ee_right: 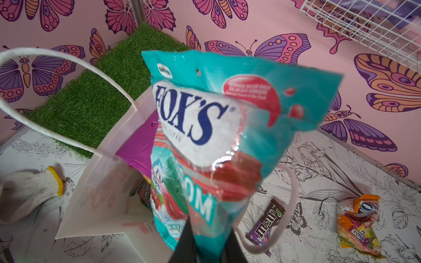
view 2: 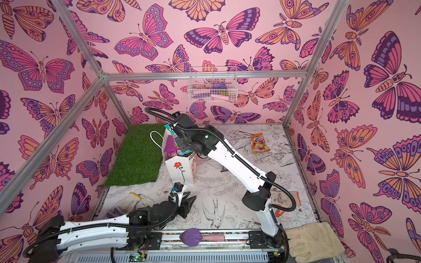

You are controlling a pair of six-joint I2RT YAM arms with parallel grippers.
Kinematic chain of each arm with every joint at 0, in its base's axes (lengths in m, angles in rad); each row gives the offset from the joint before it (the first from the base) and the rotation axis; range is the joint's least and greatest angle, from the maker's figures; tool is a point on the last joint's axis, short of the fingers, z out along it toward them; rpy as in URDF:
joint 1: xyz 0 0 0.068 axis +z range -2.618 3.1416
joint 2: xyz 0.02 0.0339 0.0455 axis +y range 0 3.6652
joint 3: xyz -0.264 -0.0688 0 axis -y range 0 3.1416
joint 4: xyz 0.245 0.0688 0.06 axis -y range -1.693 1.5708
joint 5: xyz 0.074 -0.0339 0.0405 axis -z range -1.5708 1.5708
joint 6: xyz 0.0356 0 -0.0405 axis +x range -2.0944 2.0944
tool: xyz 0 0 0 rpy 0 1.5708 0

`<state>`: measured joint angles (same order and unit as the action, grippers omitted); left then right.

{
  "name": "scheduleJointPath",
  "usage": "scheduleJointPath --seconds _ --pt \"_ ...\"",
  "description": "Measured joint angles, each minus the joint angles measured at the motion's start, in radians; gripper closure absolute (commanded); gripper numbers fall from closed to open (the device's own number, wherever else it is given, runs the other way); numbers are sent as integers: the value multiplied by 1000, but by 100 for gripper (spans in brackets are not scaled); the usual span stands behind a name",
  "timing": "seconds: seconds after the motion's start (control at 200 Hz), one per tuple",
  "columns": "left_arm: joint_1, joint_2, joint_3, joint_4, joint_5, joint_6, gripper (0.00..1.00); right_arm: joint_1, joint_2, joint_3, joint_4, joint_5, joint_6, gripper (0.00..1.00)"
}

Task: Place the snacks into the paper bag
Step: Place the snack in the paper bag.

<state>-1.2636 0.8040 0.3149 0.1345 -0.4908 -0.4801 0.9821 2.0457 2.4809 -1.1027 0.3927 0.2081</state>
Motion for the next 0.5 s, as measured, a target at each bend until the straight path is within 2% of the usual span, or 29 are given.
scheduleJointPath --seconds 0.501 --pt "0 -6 -1 0 0 0 57 0 39 6 -10 0 -12 93"
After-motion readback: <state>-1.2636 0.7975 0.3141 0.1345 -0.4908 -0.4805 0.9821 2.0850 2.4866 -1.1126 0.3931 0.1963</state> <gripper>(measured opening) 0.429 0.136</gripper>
